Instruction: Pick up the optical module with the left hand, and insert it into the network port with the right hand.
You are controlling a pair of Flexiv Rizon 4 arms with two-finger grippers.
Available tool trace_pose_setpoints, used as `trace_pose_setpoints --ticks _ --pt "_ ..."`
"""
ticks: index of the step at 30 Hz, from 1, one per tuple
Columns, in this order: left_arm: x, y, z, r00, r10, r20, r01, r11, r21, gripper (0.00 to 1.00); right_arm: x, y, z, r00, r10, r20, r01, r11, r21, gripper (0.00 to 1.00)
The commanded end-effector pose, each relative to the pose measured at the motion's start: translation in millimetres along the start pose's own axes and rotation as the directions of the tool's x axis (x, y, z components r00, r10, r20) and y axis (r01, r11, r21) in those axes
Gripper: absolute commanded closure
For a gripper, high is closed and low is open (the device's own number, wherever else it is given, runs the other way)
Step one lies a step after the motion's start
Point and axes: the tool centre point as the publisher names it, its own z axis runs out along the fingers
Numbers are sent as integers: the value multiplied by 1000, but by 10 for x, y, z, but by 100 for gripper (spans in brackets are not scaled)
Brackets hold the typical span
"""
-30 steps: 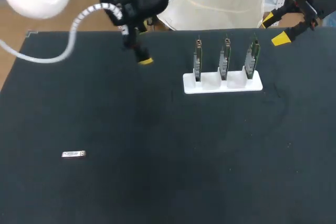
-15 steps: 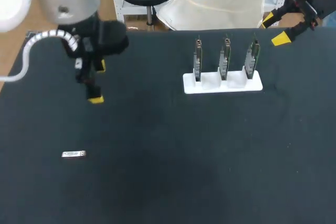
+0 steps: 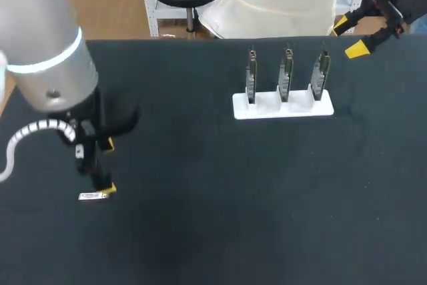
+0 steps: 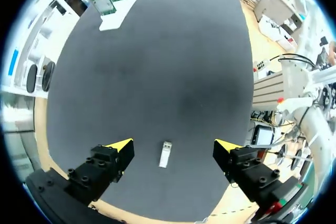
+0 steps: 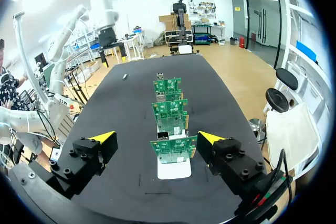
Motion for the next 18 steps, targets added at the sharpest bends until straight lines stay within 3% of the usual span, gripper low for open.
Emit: trace_pose_setpoints --ticks 1,7,18 --pt "129 -84 171 998 -12 67 14 1000 -21 0 -1 19 5 1000 -1 0 1 1000 5 0" --pt "263 -91 287 998 -38 54 37 999 16 0 -1 19 5 1000 -1 0 1 1000 5 0" --pt "390 -50 424 998 -12 -61 17 997 78 0 -1 19 5 1000 -1 0 1 1000 5 0"
